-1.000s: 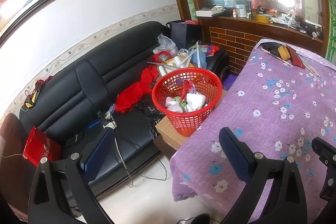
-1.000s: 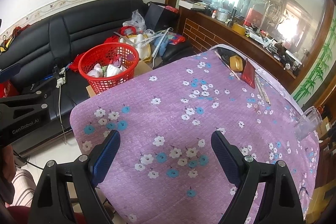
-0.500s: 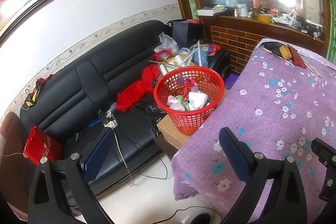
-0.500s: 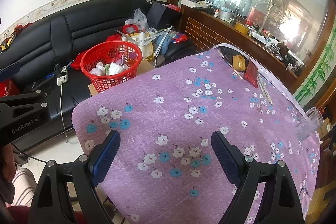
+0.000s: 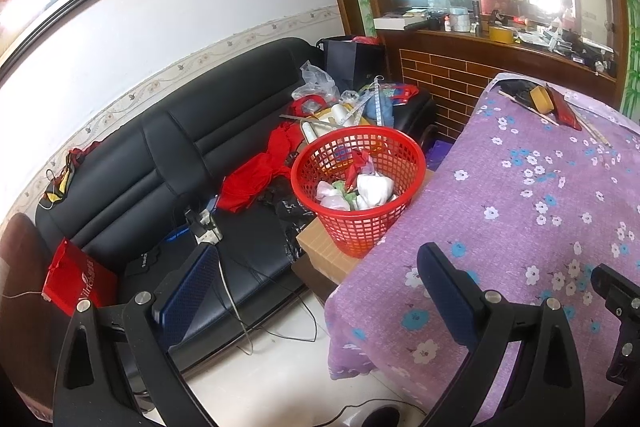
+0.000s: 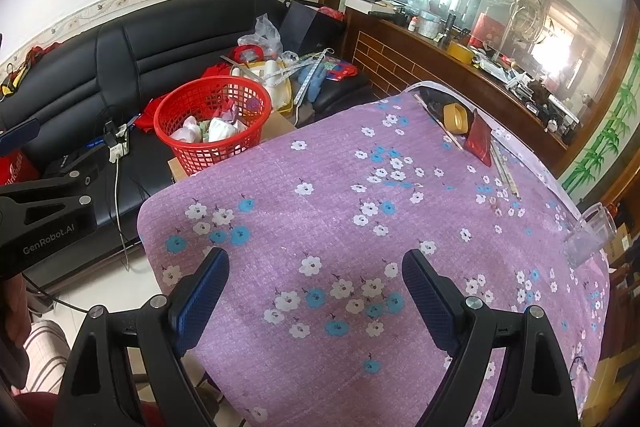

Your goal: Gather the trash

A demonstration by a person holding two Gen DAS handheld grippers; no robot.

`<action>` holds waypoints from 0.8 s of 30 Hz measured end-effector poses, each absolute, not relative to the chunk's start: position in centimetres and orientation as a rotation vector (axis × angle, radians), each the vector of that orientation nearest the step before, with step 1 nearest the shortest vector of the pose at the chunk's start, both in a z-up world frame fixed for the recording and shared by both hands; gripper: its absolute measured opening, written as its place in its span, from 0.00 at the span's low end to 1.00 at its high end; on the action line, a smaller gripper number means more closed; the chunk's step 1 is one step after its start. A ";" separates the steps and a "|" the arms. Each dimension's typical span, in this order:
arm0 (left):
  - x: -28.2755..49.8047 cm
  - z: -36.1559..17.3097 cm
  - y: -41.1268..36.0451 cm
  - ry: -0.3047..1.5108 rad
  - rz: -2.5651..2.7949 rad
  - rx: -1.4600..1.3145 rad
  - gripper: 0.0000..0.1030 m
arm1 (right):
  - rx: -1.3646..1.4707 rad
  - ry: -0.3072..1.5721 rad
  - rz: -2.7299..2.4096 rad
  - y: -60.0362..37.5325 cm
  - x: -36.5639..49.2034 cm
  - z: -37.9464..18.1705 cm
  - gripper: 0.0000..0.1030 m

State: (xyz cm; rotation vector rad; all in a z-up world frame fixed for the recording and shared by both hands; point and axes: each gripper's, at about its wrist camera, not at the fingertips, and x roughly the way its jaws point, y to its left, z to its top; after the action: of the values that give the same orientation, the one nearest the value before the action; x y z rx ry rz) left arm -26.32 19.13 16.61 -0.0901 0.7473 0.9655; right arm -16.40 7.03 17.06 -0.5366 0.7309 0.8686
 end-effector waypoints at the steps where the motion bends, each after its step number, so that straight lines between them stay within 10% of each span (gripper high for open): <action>1: -26.3 16.6 19.2 0.748 0.964 -0.090 0.96 | -0.538 0.732 0.869 7.0 -16.4 17.0 0.89; 24: -18.9 13.0 14.1 0.893 0.612 -0.010 0.96 | -0.394 0.940 0.688 0.6 -11.1 13.4 0.89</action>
State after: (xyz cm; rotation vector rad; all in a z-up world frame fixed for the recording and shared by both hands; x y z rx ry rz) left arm -18.88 14.13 12.98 -0.0103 0.8928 0.6116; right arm -11.14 0.60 13.37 -0.3939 0.9397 0.6884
